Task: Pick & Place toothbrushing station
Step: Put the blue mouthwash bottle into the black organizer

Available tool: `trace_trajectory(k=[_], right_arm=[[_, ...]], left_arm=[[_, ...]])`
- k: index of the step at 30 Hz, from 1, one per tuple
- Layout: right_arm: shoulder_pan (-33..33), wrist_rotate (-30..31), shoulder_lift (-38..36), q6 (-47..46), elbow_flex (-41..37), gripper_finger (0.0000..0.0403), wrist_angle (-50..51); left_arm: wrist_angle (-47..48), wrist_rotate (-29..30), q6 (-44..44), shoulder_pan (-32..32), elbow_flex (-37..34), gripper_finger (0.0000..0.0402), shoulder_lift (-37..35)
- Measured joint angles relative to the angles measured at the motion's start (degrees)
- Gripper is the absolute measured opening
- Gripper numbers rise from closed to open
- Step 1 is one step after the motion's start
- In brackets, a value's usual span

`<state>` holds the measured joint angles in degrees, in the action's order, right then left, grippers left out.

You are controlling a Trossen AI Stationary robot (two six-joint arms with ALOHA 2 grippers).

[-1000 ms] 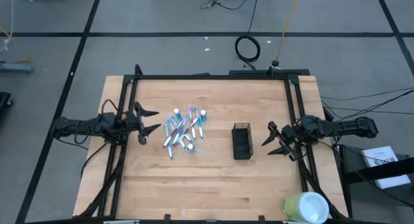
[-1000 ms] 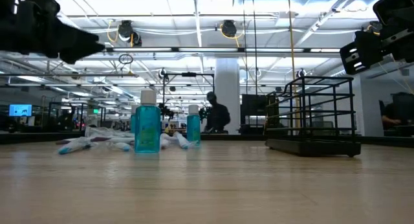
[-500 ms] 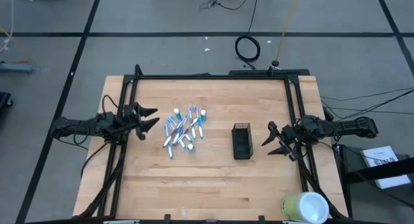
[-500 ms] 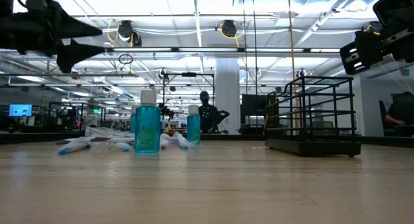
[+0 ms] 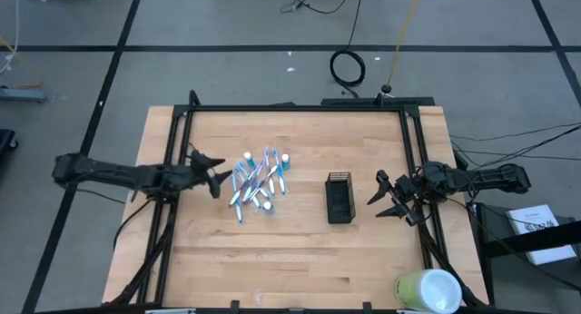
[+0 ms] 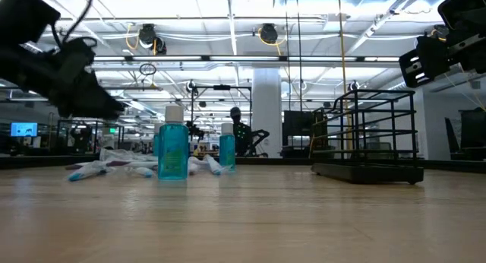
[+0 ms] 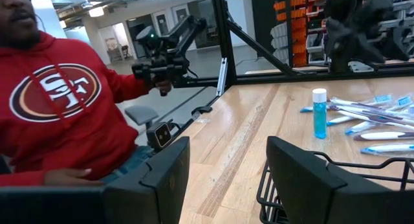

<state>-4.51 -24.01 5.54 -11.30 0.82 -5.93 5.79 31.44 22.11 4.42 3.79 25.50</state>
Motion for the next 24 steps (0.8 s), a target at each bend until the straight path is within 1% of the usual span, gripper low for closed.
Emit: trace_trajectory(k=[2, 5, 9, 12, 16, 20, 22, 24], right_arm=[[0.0, 0.0, 0.0, 0.0, 0.0, 0.0196, 0.0], [0.0, 0.0, 0.0, 0.0, 0.0, 0.0196, 0.0], [0.0, 0.0, 0.0, 0.0, 0.0, 0.0196, 0.0], [0.0, 0.0, 0.0, 0.0, 0.0, 0.0196, 0.0], [0.0, 0.0, 0.0, 0.0, 0.0, 0.0196, 0.0], [0.0, 0.0, 0.0, 0.0, 0.0, 0.0196, 0.0], [0.0, 0.0, 0.0, 0.0, 0.0, 0.0196, 0.0], [0.0, 0.0, 0.0, 0.0, 0.0, 0.0196, 0.0]], left_arm=[[-1.0, 1.6, -2.4, 0.0, 0.0, 0.0262, 4.3], [-4.9, 4.4, -6.0, 0.0, 0.0, 0.0262, 9.8], [-11.1, 5.3, -9.5, 0.0, 0.0, 0.0262, 15.2], [-16.3, 6.2, -4.9, -1.1, 0.0, 0.0262, 18.3], [-19.6, 3.2, -3.9, -3.5, 0.0, 0.0270, 22.2], [-20.4, 2.0, -0.1, -5.4, 0.0, 0.0292, 27.3], [-22.6, 1.9, 1.1, -6.0, 0.0, 0.0307, 30.6], [-26.9, 1.1, 0.7, -6.1, 0.0, 0.0321, 33.8]])
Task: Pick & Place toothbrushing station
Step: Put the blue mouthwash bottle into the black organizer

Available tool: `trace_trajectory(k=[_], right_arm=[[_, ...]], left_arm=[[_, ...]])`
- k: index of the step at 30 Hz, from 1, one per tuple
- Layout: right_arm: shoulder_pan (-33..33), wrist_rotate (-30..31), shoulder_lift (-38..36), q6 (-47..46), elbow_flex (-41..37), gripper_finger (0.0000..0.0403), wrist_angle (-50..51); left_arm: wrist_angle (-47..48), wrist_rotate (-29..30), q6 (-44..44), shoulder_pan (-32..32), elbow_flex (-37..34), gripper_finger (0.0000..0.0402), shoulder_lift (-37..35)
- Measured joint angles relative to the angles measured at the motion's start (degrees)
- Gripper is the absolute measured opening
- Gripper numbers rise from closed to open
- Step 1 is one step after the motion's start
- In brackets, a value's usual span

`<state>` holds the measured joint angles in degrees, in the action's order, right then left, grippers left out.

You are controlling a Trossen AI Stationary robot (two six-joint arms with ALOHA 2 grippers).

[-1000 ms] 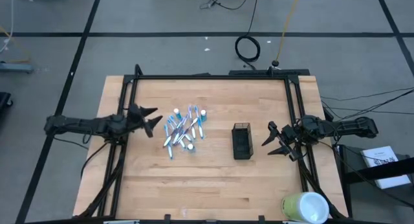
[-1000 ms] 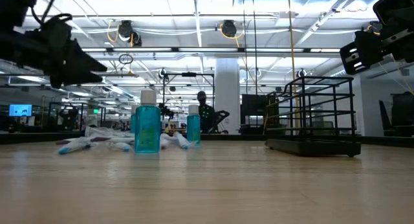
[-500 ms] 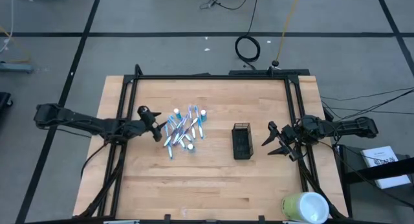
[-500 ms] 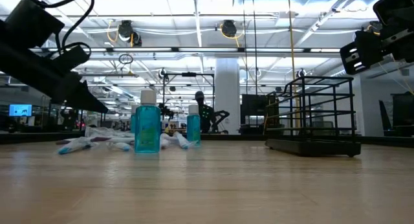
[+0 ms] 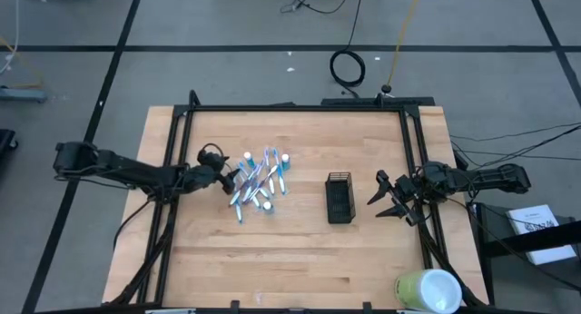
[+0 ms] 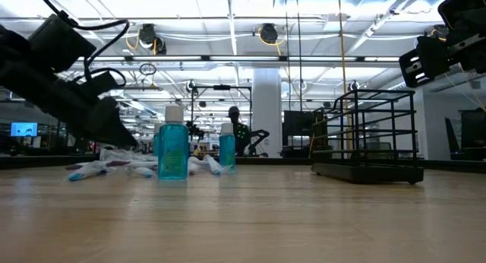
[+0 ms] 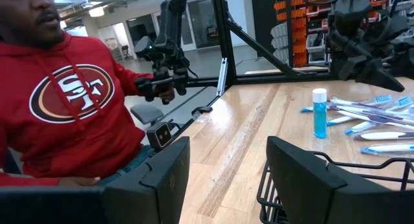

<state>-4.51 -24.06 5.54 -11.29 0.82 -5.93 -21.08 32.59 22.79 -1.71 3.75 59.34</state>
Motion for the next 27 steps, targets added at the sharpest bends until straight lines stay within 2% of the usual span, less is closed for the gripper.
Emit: trace_trajectory(k=[6, 16, 20, 27], right_arm=[[0.0, 0.0, 0.0, 0.0, 0.0, 0.0196, 0.0], [0.0, 0.0, 0.0, 0.0, 0.0, 0.0196, 0.0], [0.0, 0.0, 0.0, 0.0, 0.0, 0.0196, 0.0], [0.0, 0.0, 0.0, 0.0, 0.0, 0.0196, 0.0]], left_arm=[[-16.2, -1.1, -4.7, -0.1, 0.7, 0.0341, 10.3], [-21.1, 1.2, -6.2, -1.3, 6.4, 0.0340, 25.2], [-24.2, 3.6, -7.5, -1.3, 7.2, 0.0341, 29.0], [-29.1, 3.9, -9.0, -3.0, 7.2, 0.0337, 32.4]])
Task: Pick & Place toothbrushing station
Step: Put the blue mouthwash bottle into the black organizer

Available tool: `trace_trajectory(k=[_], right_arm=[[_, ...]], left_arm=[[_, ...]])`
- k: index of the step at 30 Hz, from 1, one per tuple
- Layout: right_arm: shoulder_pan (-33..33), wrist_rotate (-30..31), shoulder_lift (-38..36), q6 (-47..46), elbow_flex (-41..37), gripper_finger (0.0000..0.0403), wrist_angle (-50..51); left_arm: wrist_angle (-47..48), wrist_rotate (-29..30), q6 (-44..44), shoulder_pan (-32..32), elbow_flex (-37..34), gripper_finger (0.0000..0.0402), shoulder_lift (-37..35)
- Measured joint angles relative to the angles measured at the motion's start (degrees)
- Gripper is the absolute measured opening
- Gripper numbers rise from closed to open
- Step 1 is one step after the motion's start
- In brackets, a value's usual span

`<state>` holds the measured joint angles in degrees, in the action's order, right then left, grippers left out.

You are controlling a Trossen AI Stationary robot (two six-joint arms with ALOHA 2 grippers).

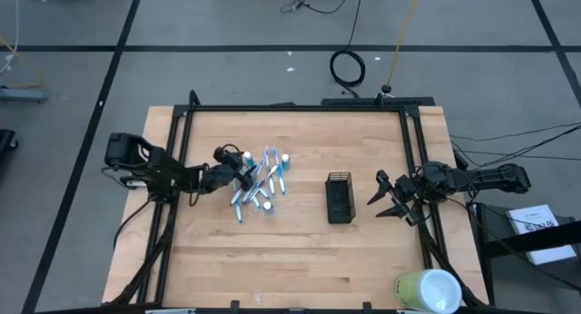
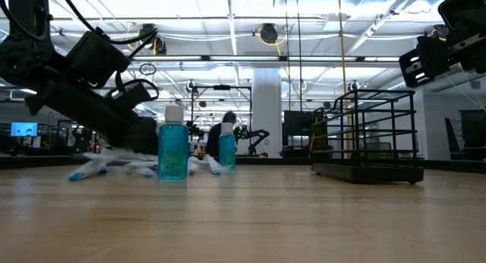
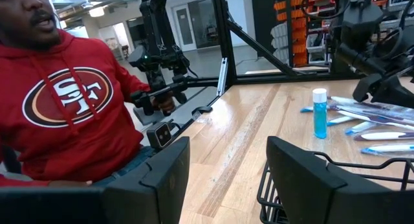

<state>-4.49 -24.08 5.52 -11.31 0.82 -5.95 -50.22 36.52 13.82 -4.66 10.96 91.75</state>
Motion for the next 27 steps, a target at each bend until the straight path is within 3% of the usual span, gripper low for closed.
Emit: trace_trajectory(k=[12, 19, 27], right_arm=[[0.0, 0.0, 0.0, 0.0, 0.0, 0.0196, 0.0], [0.0, 0.0, 0.0, 0.0, 0.0, 0.0196, 0.0], [0.0, 0.0, 0.0, 0.0, 0.0, 0.0196, 0.0]], left_arm=[[-1.5, -1.5, -0.2, -3.2, 0.0, 0.0315, 0.1], [-1.6, -5.0, -0.2, -4.0, 0.0, 0.0244, 0.1], [-5.4, -5.1, -4.4, -3.6, 0.0, 0.0159, -0.1]])
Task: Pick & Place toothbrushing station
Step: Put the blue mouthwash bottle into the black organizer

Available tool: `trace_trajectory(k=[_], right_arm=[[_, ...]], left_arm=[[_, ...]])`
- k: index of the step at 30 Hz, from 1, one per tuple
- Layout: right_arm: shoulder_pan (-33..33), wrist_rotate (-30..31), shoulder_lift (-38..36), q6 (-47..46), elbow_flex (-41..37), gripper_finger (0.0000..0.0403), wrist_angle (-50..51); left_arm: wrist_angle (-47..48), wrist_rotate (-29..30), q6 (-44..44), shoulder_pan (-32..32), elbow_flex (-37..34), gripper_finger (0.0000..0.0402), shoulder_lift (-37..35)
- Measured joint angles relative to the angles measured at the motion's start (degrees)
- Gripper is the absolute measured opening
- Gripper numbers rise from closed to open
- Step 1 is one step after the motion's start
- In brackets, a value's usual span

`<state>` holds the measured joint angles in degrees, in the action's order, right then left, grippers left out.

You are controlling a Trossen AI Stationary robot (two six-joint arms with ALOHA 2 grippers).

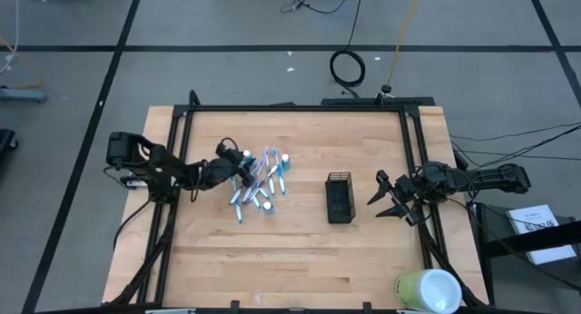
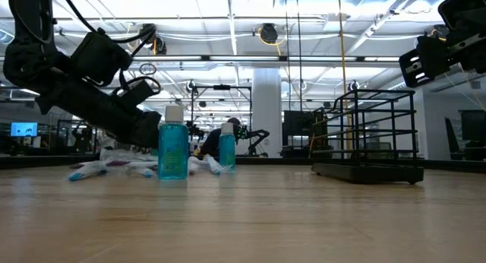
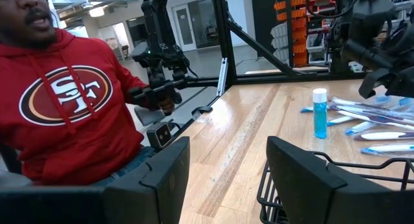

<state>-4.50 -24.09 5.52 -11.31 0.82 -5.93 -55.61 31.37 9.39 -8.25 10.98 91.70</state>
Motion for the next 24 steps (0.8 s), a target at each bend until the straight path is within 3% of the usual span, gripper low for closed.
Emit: trace_trajectory(k=[10, 14, 20, 24], right_arm=[[0.0, 0.0, 0.0, 0.0, 0.0, 0.0196, 0.0], [0.0, 0.0, 0.0, 0.0, 0.0, 0.0196, 0.0], [0.0, 0.0, 0.0, 0.0, 0.0, 0.0196, 0.0], [0.0, 0.0, 0.0, 0.0, 0.0, 0.0196, 0.0]], left_arm=[[-1.7, -3.3, -4.9, 0.8, 0.1, 0.0138, -7.1], [-1.5, -8.0, -4.4, 0.8, 0.7, 0.0127, -11.3], [0.0, -17.5, -4.2, 2.8, 6.0, 0.0110, -13.1], [10.1, -19.5, -6.2, 5.7, 12.9, 0.0108, -12.2]])
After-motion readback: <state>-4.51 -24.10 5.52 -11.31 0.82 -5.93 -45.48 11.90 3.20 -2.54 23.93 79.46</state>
